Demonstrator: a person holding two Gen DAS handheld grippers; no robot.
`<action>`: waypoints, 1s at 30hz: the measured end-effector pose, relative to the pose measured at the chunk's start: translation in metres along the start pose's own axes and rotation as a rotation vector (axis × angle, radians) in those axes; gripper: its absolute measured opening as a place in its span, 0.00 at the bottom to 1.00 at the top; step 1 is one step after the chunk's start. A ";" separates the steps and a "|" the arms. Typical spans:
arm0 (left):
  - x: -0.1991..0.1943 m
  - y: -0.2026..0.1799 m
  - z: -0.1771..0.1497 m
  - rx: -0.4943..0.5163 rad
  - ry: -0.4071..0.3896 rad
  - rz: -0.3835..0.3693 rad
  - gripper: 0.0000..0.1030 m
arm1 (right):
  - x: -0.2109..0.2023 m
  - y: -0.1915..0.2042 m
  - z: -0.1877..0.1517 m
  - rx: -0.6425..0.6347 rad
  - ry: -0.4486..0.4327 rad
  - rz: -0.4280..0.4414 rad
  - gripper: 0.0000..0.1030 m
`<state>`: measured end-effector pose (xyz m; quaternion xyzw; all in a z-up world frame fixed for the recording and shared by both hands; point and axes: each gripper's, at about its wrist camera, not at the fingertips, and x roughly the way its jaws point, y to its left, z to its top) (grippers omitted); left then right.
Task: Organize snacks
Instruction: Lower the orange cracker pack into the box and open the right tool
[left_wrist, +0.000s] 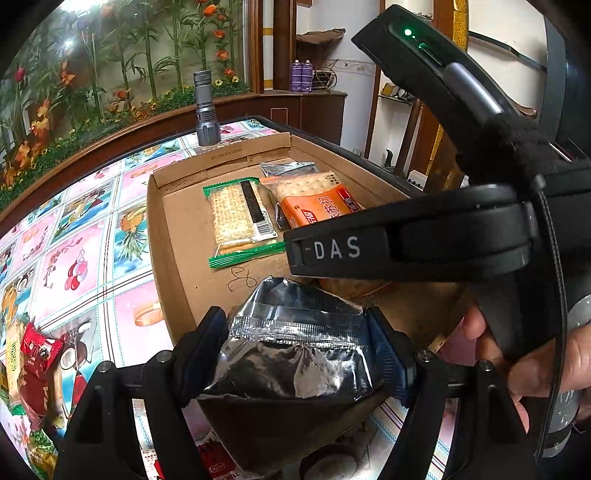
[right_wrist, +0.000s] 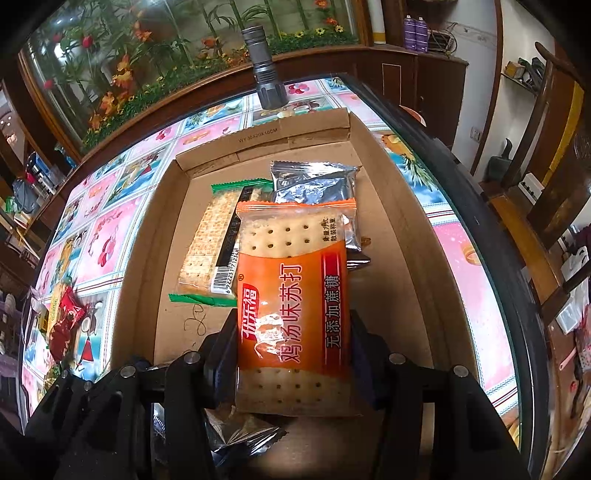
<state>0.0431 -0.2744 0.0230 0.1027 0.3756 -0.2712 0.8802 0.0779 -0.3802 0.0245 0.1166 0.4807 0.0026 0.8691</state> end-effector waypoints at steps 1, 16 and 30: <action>0.000 0.000 0.000 0.000 0.000 0.000 0.73 | 0.000 0.000 0.000 0.000 0.000 -0.001 0.57; -0.001 0.000 0.000 0.005 -0.001 0.003 0.74 | 0.000 0.001 0.001 -0.003 0.000 -0.005 0.57; -0.003 0.002 0.001 -0.005 -0.015 0.010 0.79 | -0.010 -0.003 0.004 0.014 -0.037 0.003 0.62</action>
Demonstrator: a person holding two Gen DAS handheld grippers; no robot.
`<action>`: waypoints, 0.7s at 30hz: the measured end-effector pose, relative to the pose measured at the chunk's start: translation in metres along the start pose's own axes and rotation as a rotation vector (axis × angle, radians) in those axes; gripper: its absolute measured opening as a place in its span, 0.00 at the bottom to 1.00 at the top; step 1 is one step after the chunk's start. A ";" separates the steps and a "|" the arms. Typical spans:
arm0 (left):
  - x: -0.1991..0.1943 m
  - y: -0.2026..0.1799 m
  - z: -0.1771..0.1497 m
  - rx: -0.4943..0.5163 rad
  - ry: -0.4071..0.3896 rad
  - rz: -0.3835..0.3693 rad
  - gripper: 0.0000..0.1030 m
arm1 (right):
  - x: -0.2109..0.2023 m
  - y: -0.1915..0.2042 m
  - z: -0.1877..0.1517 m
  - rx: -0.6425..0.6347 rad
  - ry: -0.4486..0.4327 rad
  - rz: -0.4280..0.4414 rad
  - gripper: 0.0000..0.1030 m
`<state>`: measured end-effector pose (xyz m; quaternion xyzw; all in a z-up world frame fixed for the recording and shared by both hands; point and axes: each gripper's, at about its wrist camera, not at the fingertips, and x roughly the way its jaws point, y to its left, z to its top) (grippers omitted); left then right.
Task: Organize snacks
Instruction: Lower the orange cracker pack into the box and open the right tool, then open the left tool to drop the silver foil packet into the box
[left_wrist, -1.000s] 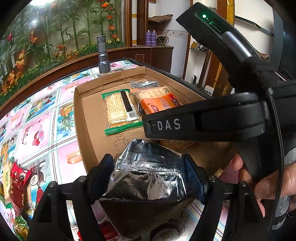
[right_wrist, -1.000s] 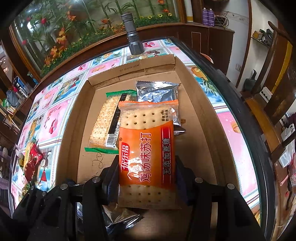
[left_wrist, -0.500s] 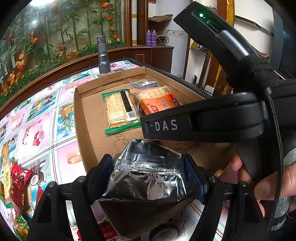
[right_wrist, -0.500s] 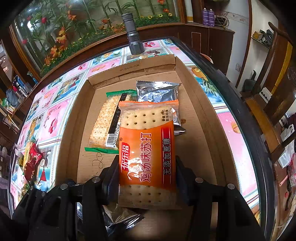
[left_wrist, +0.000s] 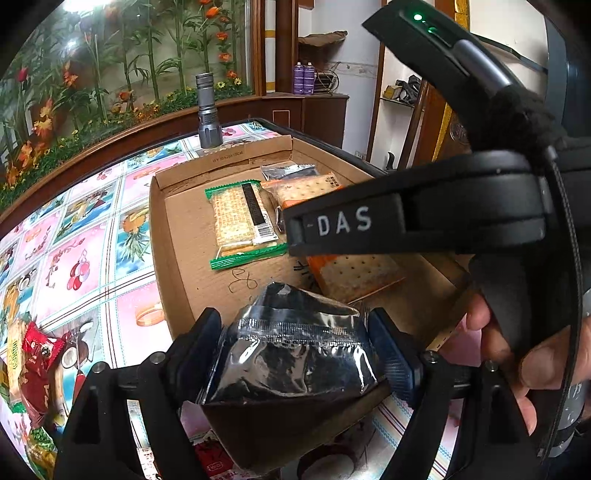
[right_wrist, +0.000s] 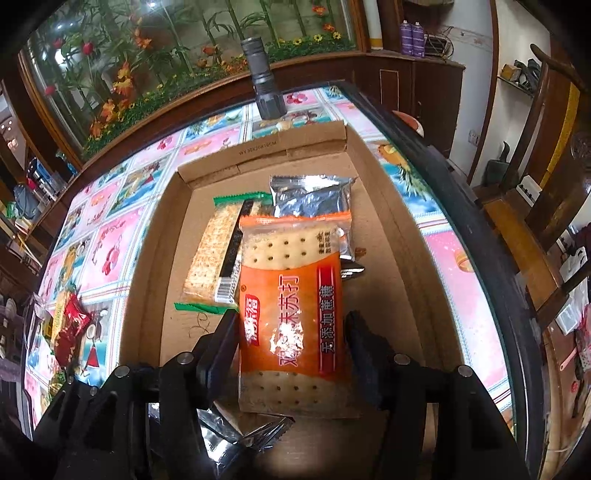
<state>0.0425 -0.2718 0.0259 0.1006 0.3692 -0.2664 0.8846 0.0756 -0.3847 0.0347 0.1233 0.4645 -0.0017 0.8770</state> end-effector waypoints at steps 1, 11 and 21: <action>0.000 -0.001 0.000 0.000 -0.003 0.002 0.79 | -0.001 0.000 0.000 0.000 -0.006 -0.003 0.62; -0.014 -0.004 0.010 0.017 -0.055 0.025 0.80 | -0.032 -0.011 0.007 0.064 -0.133 0.035 0.63; -0.031 0.003 0.017 0.000 -0.056 0.025 0.84 | -0.035 -0.017 0.011 0.105 -0.162 0.020 0.64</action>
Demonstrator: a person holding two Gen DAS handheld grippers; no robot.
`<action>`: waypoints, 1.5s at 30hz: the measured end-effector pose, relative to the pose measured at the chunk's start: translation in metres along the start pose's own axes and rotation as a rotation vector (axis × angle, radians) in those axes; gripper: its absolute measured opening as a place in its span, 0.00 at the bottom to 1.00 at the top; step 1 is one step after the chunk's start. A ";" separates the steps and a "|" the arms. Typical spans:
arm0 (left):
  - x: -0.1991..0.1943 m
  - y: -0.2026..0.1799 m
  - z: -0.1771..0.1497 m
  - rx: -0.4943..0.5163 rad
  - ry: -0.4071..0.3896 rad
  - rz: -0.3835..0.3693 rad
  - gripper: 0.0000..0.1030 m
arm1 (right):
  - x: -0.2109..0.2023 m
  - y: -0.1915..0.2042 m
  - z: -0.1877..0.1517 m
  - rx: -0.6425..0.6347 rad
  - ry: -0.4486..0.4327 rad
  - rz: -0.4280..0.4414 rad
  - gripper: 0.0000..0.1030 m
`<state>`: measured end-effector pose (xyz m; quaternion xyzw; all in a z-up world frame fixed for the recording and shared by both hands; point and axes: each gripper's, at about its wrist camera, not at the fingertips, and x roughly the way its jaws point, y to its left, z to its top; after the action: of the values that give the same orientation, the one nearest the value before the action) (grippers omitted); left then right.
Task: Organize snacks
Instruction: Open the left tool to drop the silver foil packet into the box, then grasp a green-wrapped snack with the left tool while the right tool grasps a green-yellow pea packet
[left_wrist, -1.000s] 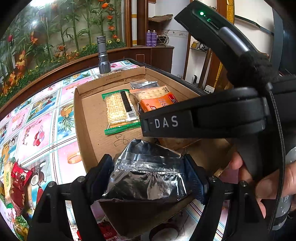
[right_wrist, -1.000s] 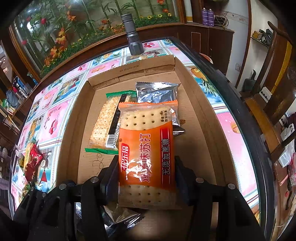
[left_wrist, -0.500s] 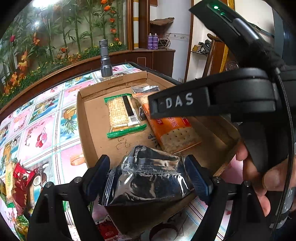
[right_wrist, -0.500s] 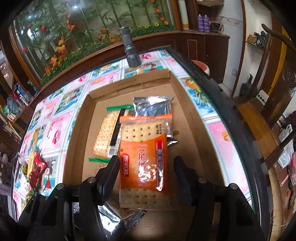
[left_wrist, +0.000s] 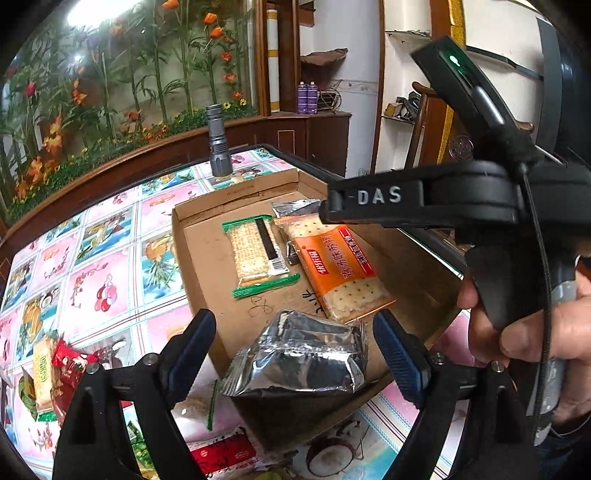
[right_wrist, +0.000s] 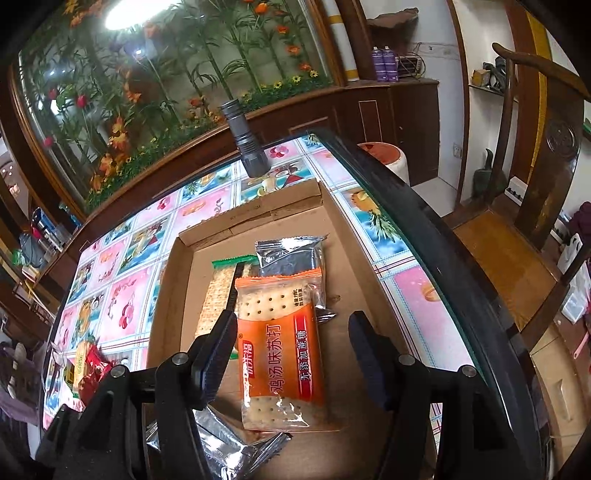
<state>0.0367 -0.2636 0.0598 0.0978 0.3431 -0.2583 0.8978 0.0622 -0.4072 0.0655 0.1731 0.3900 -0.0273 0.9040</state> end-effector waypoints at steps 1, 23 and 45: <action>-0.001 0.003 0.001 -0.014 0.005 -0.009 0.84 | 0.000 0.000 0.000 0.000 -0.003 0.001 0.64; -0.114 0.209 -0.073 -0.376 -0.001 0.272 0.84 | -0.008 0.028 -0.007 -0.104 -0.057 0.044 0.66; -0.059 0.287 -0.108 -0.616 0.094 0.269 0.47 | -0.019 0.109 -0.048 -0.340 0.024 0.469 0.66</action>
<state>0.0910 0.0416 0.0185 -0.1219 0.4301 -0.0167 0.8944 0.0354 -0.2906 0.0806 0.1047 0.3489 0.2503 0.8970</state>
